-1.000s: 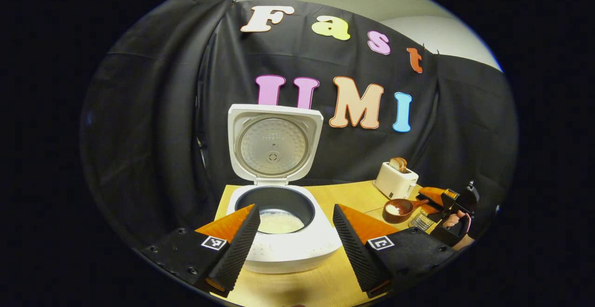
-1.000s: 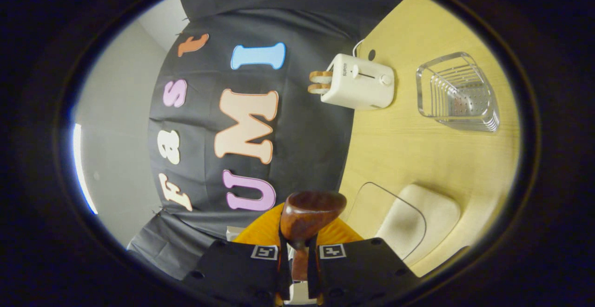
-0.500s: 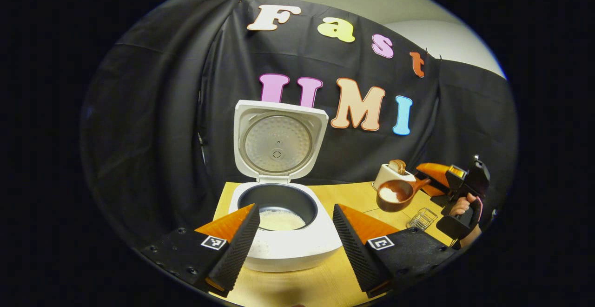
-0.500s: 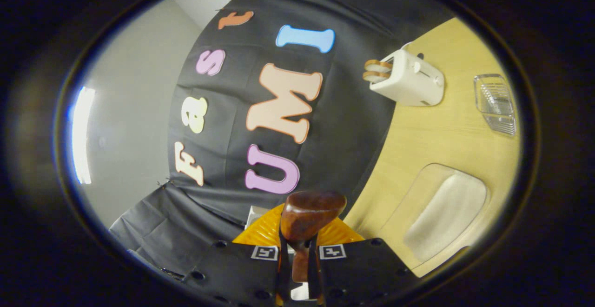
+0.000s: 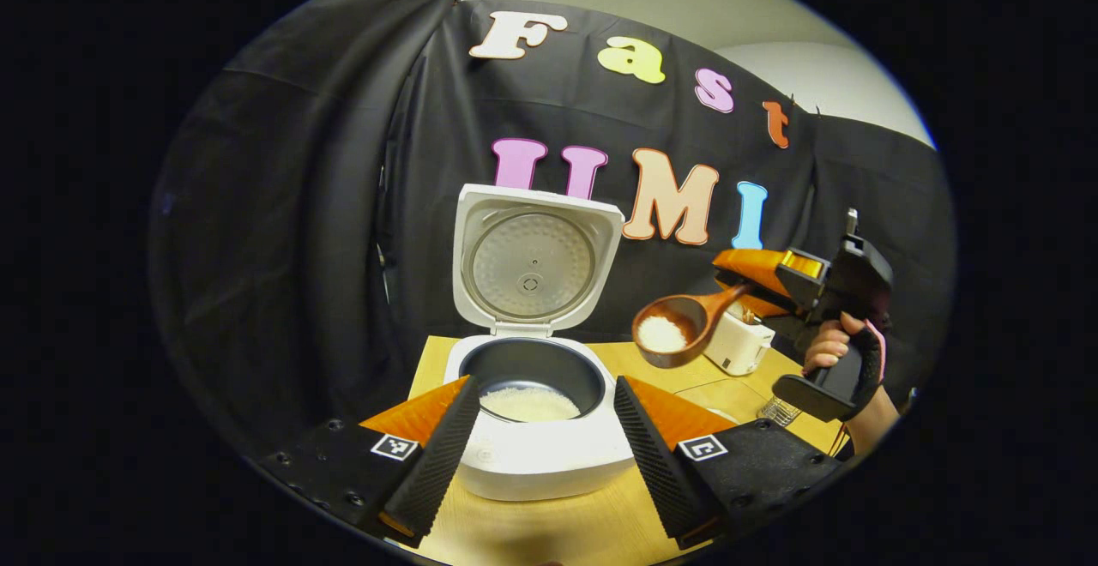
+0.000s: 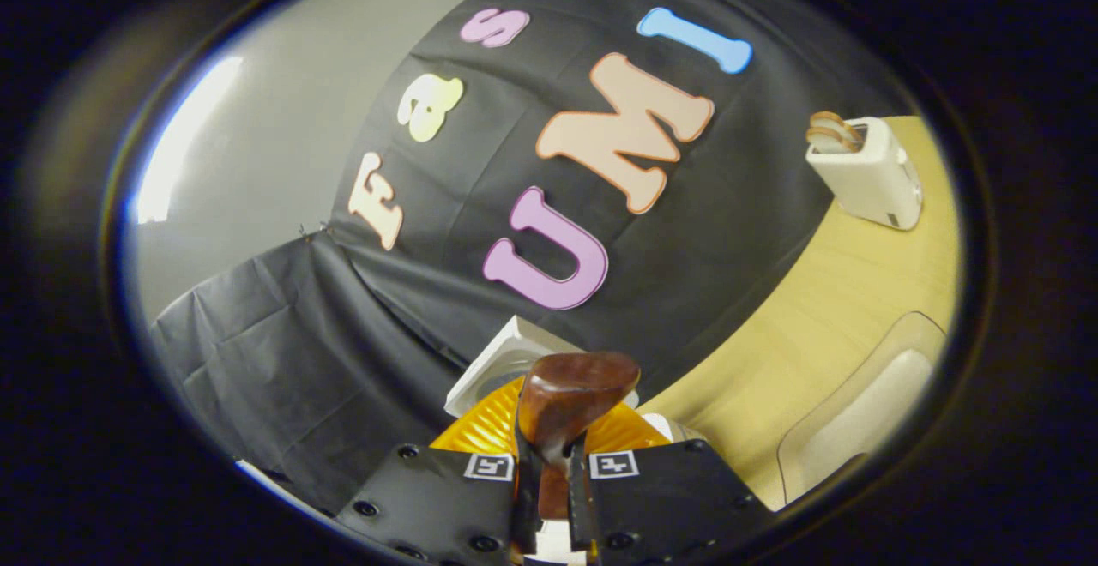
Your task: Close the left gripper, press the button to open the rice cooker; take a wooden spoon from the chopstick holder with the right hand, scoop a spoonful of rice and pour it into the rice cooker, then put the wooden spoon back into the chopstick holder.
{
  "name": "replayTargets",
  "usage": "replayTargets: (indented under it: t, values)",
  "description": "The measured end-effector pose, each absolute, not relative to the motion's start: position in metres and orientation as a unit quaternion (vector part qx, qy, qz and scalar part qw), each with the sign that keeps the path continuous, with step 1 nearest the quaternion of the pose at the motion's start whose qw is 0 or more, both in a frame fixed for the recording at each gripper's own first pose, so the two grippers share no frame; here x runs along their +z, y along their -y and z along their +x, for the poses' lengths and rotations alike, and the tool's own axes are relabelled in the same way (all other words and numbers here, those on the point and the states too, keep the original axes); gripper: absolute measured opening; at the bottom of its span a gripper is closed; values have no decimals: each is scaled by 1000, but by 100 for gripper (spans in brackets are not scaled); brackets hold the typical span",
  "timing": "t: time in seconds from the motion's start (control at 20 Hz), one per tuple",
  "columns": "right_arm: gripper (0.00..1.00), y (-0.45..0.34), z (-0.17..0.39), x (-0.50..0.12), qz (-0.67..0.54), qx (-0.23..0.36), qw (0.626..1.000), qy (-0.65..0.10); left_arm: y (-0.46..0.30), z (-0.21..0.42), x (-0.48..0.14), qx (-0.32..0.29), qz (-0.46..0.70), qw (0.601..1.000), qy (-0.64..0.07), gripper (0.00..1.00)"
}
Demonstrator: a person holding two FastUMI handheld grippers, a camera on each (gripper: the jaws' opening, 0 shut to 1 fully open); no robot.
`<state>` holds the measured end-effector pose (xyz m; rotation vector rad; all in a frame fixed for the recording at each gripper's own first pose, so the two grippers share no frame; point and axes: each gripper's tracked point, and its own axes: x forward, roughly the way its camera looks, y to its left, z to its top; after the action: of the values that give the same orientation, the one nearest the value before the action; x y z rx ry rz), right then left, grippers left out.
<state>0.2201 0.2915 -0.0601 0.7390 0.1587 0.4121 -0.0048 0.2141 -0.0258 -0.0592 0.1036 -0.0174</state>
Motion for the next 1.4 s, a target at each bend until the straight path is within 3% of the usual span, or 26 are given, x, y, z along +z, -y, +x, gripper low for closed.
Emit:
replayTargets:
  t: [0.4,0.55,1.1,1.4]
  values:
    - [20,-375,243,-63,136,224,964,-39,-227,-20,-42,7,-42,997,-61,94]
    - [15,-397,243,-73,64,237,969,-28,-232,-28,-46,13,-41,997,-65,94]
    - [16,-453,212,-86,-223,280,931,67,-235,-46,-62,24,-36,996,-75,94]
    - [16,-459,201,-88,-249,290,920,84,-229,-49,-63,25,-29,996,-76,94]
